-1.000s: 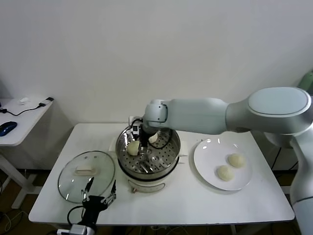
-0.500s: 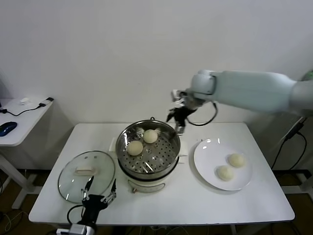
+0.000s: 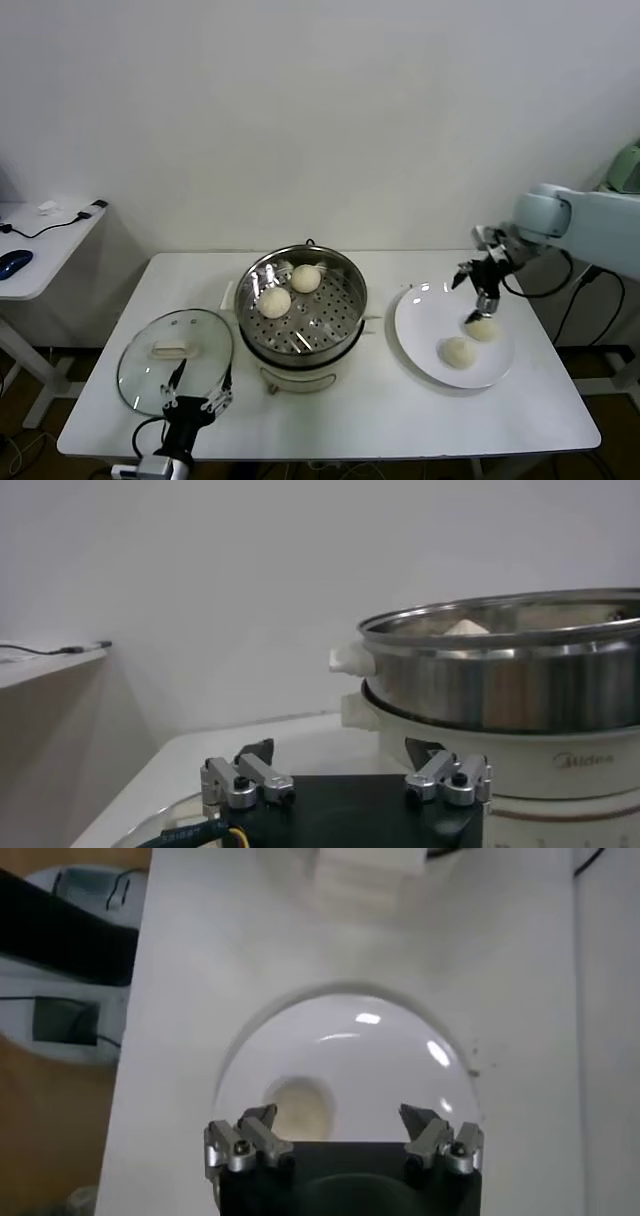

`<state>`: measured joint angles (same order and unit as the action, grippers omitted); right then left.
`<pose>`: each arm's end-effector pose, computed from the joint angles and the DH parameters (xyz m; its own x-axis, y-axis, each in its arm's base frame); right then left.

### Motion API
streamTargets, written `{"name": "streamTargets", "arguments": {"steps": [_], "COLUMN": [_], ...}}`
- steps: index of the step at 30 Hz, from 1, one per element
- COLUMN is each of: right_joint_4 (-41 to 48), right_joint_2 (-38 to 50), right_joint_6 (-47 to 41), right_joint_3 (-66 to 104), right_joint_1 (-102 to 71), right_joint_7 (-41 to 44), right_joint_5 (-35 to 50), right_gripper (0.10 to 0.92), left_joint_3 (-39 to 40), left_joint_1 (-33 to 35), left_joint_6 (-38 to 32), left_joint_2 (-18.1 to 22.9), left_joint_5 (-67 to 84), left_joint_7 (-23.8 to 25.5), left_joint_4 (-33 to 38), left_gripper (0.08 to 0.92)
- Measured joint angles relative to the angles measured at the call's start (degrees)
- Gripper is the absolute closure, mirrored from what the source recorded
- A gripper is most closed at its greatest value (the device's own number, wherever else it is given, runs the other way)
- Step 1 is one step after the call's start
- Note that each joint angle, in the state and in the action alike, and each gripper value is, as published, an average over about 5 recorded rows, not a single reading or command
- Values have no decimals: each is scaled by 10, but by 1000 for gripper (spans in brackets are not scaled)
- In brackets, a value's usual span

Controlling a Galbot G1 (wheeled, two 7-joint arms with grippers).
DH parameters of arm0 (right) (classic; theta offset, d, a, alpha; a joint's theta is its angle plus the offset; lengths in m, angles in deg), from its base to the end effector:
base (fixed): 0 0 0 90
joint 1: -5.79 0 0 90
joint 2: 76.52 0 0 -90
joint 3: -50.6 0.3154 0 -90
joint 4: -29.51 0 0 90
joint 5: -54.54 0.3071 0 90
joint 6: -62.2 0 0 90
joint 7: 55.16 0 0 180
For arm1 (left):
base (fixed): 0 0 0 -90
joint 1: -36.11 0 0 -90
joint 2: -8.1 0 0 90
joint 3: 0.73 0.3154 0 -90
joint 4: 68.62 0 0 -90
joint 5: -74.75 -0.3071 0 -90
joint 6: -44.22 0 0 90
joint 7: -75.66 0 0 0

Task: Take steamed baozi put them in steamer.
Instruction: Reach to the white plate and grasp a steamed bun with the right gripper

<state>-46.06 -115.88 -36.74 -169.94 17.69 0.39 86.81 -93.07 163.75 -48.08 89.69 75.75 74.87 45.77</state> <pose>0.4541 -0.1597 -0.1019 -0.0655 -0.1644 0.9842 -0.9967 -0.0357 -0.0723 0.1084 0.0389 -0.3171 -0.9822 0.0152 0.1873 0.0395 0.9912 0.1264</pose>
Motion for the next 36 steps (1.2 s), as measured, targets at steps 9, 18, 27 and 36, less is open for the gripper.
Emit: {"name": "streamTargets", "arguments": {"steps": [9, 18, 27, 36], "right_joint_4": [12, 29, 38, 46], "right_joint_2": [12, 9, 9, 4], "right_joint_6": [-36, -60, -74, -82], "right_joint_3": [64, 120, 143, 164], "right_joint_1": [-92, -166, -207, -233], "right_joint_7": [-29, -52, -61, -76], "right_joint_5": [-50, -80, -94, -104], "right_gripper": [203, 202, 202, 278], "left_joint_3": [0, 1, 4, 7], "left_joint_1": [6, 9, 13, 15], "left_joint_6": [0, -2, -2, -2], "left_joint_2": [2, 3, 3, 5], "left_joint_5": [-1, -1, -3, -5], "left_joint_7": [0, -1, -1, -2], "left_joint_4": [0, 2, 3, 7], "left_gripper": [177, 177, 177, 177]}}
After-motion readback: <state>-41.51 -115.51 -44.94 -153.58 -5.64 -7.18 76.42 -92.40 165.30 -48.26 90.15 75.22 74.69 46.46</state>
